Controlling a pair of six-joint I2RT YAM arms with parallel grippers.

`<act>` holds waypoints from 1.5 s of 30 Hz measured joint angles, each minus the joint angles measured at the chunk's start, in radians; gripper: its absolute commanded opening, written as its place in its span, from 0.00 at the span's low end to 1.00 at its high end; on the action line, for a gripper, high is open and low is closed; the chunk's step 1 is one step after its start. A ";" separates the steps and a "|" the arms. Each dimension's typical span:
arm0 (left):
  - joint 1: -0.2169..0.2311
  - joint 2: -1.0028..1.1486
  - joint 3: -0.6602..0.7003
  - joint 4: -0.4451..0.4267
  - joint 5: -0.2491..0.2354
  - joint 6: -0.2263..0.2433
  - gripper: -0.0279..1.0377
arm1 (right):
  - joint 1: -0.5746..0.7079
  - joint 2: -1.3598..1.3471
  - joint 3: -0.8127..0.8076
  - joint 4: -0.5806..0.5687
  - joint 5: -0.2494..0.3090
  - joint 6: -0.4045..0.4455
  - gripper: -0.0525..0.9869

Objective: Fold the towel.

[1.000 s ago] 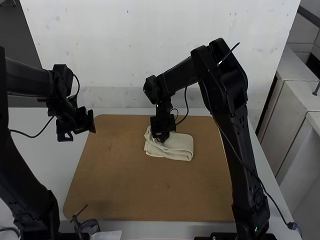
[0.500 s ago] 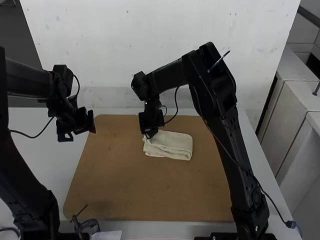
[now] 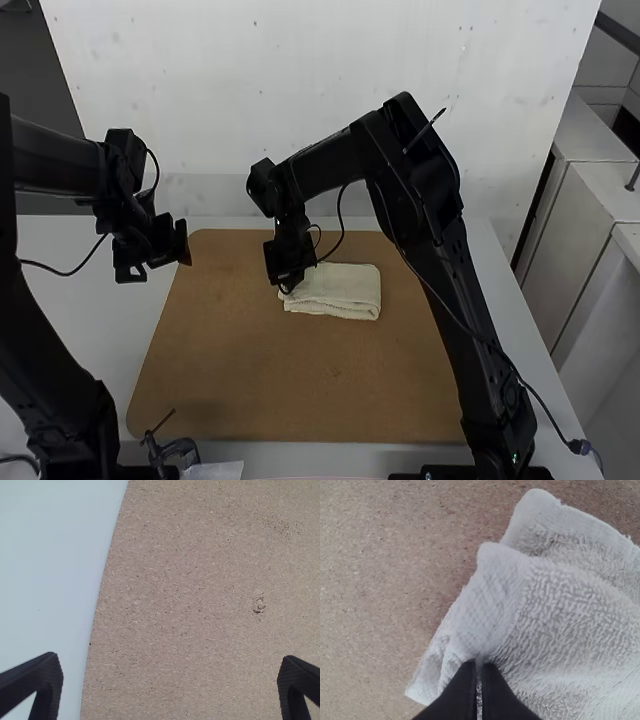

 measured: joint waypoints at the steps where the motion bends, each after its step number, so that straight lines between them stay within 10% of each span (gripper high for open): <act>1: 0.000 0.000 0.000 0.001 0.000 0.000 0.93 | -0.008 0.000 0.001 0.000 0.000 0.000 0.11; 6: 0.000 0.000 0.000 0.004 0.000 0.000 0.93 | -0.060 -0.010 0.034 -0.056 0.000 -0.003 0.71; 10: 0.000 0.000 0.000 0.004 0.001 0.000 0.93 | -0.097 -0.082 0.054 -0.133 -0.007 -0.010 0.97; 19: 0.021 -0.024 0.000 0.001 0.016 0.008 0.93 | -0.214 -0.403 -0.091 -0.079 -0.024 -0.016 0.97; 33: 0.031 -0.293 -0.090 -0.024 0.019 0.084 0.94 | -0.644 -1.012 -0.947 0.252 -0.011 -0.170 0.97; 45: -0.016 -0.808 -0.278 -0.069 0.018 0.090 0.93 | -0.684 -1.672 -1.144 0.119 0.002 -0.224 0.97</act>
